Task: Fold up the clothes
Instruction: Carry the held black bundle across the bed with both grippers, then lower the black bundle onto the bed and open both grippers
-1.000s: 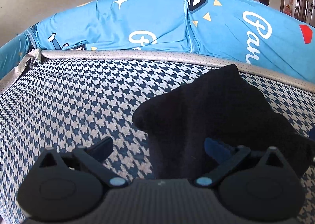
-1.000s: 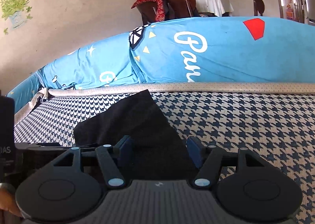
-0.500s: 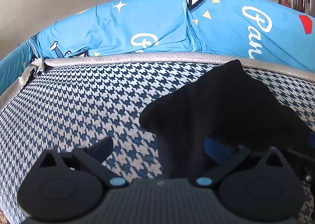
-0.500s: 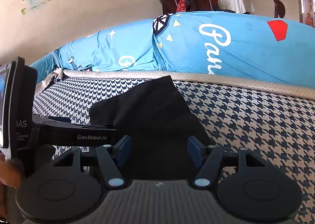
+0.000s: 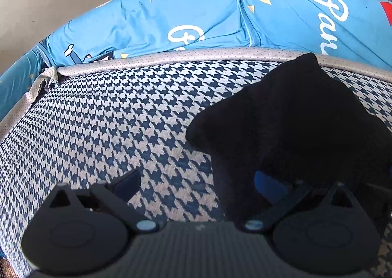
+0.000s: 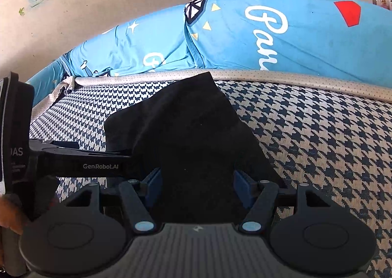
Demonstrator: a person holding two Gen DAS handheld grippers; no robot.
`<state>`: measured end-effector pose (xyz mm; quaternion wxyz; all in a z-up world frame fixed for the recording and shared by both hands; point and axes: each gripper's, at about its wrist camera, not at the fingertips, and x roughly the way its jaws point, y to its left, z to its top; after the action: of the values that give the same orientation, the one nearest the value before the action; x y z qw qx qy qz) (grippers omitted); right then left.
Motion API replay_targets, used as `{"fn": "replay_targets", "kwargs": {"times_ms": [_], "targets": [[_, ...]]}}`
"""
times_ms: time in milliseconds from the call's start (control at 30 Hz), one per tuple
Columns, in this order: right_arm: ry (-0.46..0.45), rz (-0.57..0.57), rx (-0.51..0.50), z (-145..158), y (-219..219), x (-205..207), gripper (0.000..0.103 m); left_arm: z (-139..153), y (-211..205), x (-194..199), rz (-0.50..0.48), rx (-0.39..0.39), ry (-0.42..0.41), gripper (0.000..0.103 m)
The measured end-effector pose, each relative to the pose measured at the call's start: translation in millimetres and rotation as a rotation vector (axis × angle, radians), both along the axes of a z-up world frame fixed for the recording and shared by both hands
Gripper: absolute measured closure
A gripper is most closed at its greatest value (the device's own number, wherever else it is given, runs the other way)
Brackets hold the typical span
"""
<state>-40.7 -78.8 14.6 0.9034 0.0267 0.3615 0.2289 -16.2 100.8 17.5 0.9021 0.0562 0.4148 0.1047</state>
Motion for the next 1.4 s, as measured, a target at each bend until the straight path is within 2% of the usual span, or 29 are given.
{"fn": "replay_targets", "kwargs": {"times_ms": [300,733,867,967,1067,1133,1300,1400], "targets": [[0.015,0.004,-0.012,-4.0,-0.7,1.8,0.037,-7.4,3.4,3.8,0.011,-0.008,0.027,0.0],[0.009,0.039,-0.035,-7.8,3.7,-0.7,0.023,-12.5,9.6,8.9,0.028,-0.048,0.061,0.0],[0.001,0.058,-0.046,-9.0,5.1,-2.2,0.02,-14.7,19.5,11.3,0.047,-0.11,0.075,0.0],[-0.002,0.065,-0.043,-9.7,4.1,-2.4,0.019,-16.9,32.3,13.1,0.076,-0.195,0.095,0.0],[-0.005,0.073,-0.041,-10.3,3.1,-2.6,0.019,-16.8,38.5,11.8,0.084,-0.228,0.098,0.0],[-0.005,0.076,-0.036,-10.0,2.0,-3.1,0.018,-14.2,39.9,10.1,0.085,-0.222,0.093,0.0],[0.018,0.061,0.023,-2.9,-10.6,-0.6,0.019,-0.1,48.4,8.0,0.109,-0.194,0.019,0.0],[0.02,0.016,0.057,2.1,-23.1,0.7,0.019,2.7,53.3,10.2,0.116,-0.212,-0.003,0.0]]}}
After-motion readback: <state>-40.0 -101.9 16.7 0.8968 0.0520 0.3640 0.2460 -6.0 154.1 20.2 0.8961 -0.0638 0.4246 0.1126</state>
